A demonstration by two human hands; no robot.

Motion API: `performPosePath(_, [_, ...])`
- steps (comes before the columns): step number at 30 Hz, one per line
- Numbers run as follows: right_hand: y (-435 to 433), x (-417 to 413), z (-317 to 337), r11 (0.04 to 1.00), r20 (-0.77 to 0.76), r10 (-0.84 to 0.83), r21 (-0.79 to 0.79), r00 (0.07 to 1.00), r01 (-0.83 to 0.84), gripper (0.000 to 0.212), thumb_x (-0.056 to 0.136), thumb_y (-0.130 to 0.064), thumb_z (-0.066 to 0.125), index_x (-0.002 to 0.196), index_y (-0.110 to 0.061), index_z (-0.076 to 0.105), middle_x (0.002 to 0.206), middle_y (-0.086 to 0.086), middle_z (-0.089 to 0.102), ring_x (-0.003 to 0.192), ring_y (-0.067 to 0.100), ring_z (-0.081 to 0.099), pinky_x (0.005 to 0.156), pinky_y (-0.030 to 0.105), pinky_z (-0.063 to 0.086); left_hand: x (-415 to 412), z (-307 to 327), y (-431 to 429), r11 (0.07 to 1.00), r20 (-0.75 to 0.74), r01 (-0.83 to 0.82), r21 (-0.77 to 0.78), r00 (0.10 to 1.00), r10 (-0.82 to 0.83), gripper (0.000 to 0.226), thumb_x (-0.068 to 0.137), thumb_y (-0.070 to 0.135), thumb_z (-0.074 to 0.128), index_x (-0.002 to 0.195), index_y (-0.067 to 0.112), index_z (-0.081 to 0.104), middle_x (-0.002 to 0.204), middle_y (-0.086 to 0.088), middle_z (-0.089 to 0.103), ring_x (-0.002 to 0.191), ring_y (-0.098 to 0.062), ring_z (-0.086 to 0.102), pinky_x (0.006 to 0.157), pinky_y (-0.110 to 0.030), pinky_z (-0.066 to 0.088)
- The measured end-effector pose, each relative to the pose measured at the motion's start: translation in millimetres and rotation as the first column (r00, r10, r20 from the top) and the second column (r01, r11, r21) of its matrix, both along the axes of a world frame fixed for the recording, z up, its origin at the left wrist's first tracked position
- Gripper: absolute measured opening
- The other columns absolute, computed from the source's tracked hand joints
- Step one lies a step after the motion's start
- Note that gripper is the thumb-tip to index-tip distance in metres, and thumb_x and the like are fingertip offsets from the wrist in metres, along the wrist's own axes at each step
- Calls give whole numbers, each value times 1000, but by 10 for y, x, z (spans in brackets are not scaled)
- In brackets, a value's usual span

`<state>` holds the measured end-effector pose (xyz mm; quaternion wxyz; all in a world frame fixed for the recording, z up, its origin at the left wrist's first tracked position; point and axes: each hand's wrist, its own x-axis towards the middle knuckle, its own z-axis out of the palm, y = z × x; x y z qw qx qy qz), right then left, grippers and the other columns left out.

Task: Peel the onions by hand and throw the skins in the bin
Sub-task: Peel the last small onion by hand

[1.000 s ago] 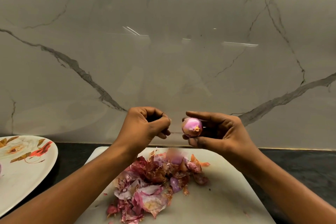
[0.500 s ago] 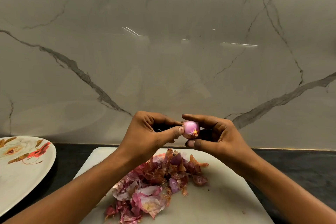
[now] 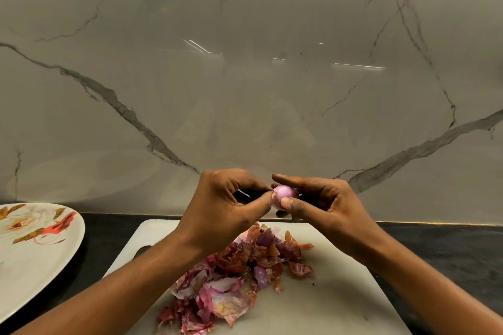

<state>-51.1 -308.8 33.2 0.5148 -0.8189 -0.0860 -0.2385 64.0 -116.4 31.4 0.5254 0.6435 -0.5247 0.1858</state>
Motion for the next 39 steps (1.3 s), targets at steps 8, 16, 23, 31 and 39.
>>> performPosePath(8, [-2, -6, 7, 998, -3, -6, 64, 1000, 6, 39, 83, -22, 80, 121, -15, 74, 110, 2, 79, 99, 24, 78, 82, 29, 63, -35, -12, -13, 999, -66, 33, 38, 997, -31, 19, 91, 34, 74, 89, 16, 80, 77, 9, 72, 70, -12, 69, 60, -20, 55])
performPosePath(16, [-24, -12, 35, 992, -9, 39, 123, 999, -38, 39, 84, -15, 79, 122, -10, 73, 110, 10, 79, 96, 31, 78, 86, 36, 63, 3, -12, -21, 994, -297, 106, 37, 951, -90, 5, 96, 13, 74, 95, 12, 79, 85, -3, 77, 77, -22, 75, 72, -34, 65])
performPosePath(23, [-23, -44, 72, 982, -23, 85, 174, 996, -79, 43, 82, -12, 78, 125, -13, 72, 114, 8, 80, 99, 31, 78, 88, 35, 63, 60, 36, -10, 996, -405, 90, -19, 910, -90, 8, 97, 5, 69, 94, 7, 76, 86, -7, 77, 80, -22, 76, 72, -27, 62])
performPosePath(31, [-9, -37, 66, 970, -4, 106, 219, 994, -102, 41, 85, -8, 75, 125, -8, 71, 120, 10, 77, 106, 33, 76, 89, 37, 63, 72, 17, -48, 995, -526, 94, -24, 846, -93, 9, 100, 4, 66, 94, 2, 72, 86, -15, 75, 76, -20, 76, 70, -26, 62])
performPosePath(39, [-36, -38, 71, 939, -21, 183, 299, 983, -168, 34, 82, -7, 81, 115, -15, 79, 123, 16, 75, 113, 37, 73, 93, 41, 62, 41, 58, -42, 986, -637, 154, -69, 753, -162, 9, 99, 2, 66, 95, -3, 72, 92, -21, 77, 83, -30, 78, 73, -32, 64])
